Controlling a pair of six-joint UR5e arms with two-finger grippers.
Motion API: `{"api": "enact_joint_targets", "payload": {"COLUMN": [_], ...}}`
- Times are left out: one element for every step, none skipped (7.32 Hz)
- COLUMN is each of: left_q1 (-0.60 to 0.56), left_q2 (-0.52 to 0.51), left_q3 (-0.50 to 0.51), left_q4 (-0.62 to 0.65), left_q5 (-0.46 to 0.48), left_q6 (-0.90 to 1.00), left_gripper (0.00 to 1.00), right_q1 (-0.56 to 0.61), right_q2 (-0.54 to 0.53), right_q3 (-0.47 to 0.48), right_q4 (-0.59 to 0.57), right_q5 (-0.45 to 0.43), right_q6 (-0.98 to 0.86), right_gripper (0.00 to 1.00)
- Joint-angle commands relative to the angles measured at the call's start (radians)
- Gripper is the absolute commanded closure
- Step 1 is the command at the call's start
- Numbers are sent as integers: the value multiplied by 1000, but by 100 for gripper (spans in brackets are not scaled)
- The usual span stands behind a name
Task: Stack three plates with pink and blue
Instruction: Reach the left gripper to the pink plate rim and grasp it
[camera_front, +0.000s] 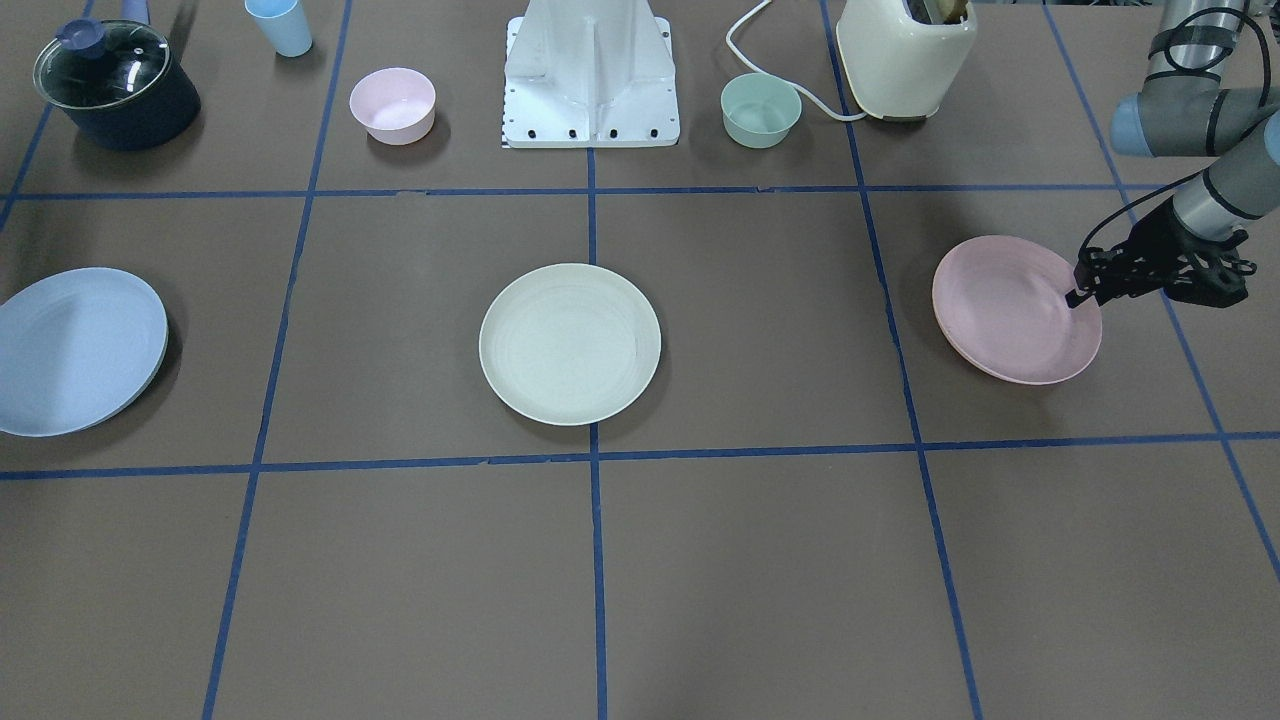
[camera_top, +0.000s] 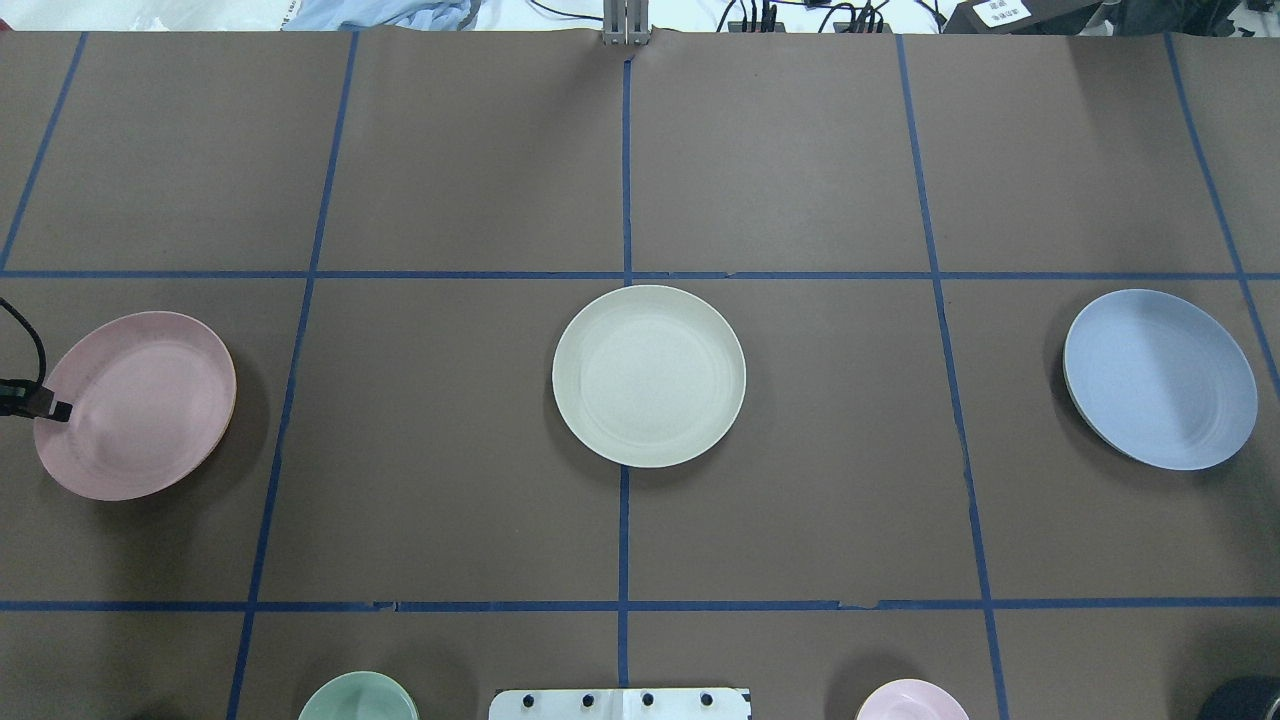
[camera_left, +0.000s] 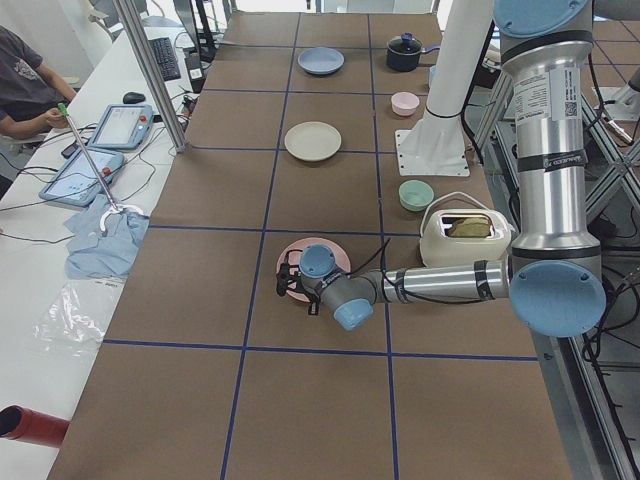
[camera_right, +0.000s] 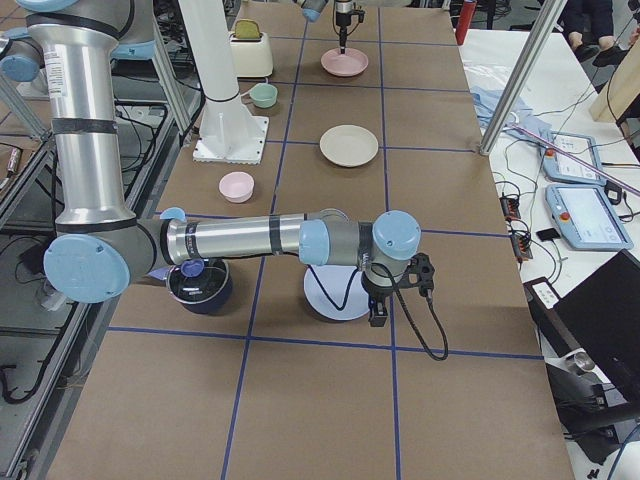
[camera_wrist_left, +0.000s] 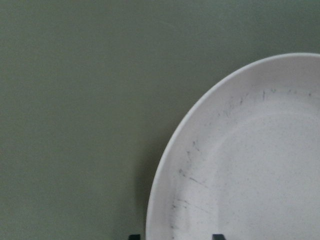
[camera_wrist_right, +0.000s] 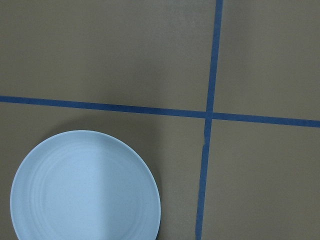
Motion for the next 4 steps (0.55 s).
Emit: {"api": "enact_joint_targets", "payload": {"left_q1": [-1, -9, -18, -50], "left_q2": [11, 16, 24, 44], "left_q3": [-9, -30, -82, -146], "left_q4": [1, 1, 4, 37], "left_q5": [0, -5, -24, -59], "left_q6": [-4, -4, -3, -3], "left_gripper": [100, 100, 100, 100], "right_q1": [0, 0, 0, 0], "right_q2": [0, 0, -2, -2], "right_q3": [2, 3, 6, 20], "right_q4": [0, 1, 1, 1], "right_q5": [0, 3, 11, 14], "right_q6": [1, -1, -1, 17], "right_gripper": [0, 0, 0, 0]}}
